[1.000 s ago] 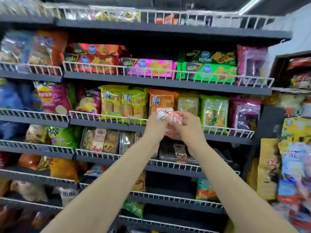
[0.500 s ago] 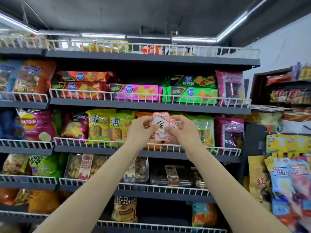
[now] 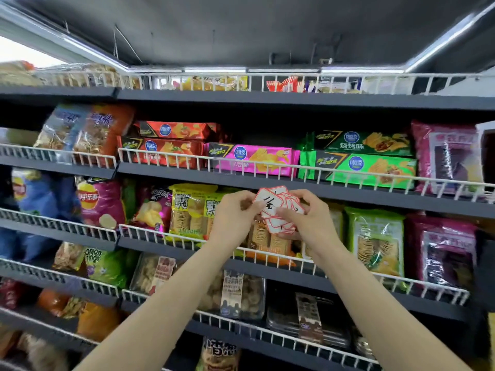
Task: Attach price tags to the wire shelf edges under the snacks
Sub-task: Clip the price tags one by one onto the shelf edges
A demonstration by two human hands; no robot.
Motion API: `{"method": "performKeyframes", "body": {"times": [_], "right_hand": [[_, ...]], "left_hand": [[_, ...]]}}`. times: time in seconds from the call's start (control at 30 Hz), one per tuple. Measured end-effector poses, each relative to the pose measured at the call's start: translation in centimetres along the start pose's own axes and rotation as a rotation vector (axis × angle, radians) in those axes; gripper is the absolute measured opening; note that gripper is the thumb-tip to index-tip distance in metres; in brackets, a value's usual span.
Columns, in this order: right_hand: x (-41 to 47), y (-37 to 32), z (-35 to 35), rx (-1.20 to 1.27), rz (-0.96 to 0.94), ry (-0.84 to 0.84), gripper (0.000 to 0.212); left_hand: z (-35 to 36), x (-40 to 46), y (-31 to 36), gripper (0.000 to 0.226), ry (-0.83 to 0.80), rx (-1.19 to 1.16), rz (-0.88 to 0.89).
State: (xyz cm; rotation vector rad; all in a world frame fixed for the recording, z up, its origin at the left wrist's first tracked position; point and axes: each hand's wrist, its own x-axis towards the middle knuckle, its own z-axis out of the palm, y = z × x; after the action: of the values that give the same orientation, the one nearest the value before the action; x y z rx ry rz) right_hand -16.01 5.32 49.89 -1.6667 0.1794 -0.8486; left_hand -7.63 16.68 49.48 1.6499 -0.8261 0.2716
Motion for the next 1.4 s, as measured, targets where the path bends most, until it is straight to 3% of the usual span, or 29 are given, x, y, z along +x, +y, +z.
{"method": "performKeyframes", "body": {"times": [0.17, 0.3, 0.47, 0.63, 0.73, 0.83, 1.0, 1.13, 1.2, 1.3, 1.4], "right_hand": [[1.3, 0.2, 2.9, -0.035, -0.035, -0.045, 0.027], [2.1, 0.6, 5.9, -0.091, -0.054, -0.066, 0.027], [3.5, 0.9, 10.1, -0.165, -0.091, -0.028, 0.030], [4.3, 2.0, 13.8, -0.150, -0.103, 0.070, 0.029], [4.0, 2.3, 15.2, -0.075, -0.099, 0.124, 0.030], [4.1, 2.2, 16.0, 0.013, -0.093, 0.199, 0.031], [4.3, 2.2, 16.8, -0.146, -0.162, 0.217, 0.022], [4.2, 2.9, 17.1, -0.429, -0.299, 0.240, 0.011], [4.3, 3.2, 16.9, -0.512, -0.297, 0.264, 0.023], [4.3, 2.9, 16.3, -0.374, -0.197, 0.235, 0.039], [4.1, 2.8, 16.0, -0.227, -0.180, 0.226, 0.033]], "left_hand": [[-2.7, 1.7, -2.3, 0.006, -0.024, -0.023, 0.008], [-5.2, 3.2, -4.2, 0.022, -0.110, -0.066, -0.009], [-8.4, 5.9, -6.3, 0.013, -0.175, -0.107, 0.008], [-9.3, 7.6, -8.5, 0.026, -0.124, -0.146, -0.004], [-9.2, 7.7, -9.5, 0.027, -0.156, -0.281, -0.107], [-9.3, 7.8, -10.0, 0.040, -0.297, -0.423, -0.275], [-10.3, 6.9, -9.4, 0.031, -0.516, -0.782, -0.381], [-10.4, 6.9, -9.7, 0.030, -0.502, -0.764, -0.342], [-10.4, 6.9, -9.8, 0.029, -0.485, -0.743, -0.303], [-10.7, 6.7, -10.1, 0.027, -0.453, -0.717, -0.265], [-10.8, 6.6, -10.4, 0.021, -0.422, -0.680, -0.231]]}}
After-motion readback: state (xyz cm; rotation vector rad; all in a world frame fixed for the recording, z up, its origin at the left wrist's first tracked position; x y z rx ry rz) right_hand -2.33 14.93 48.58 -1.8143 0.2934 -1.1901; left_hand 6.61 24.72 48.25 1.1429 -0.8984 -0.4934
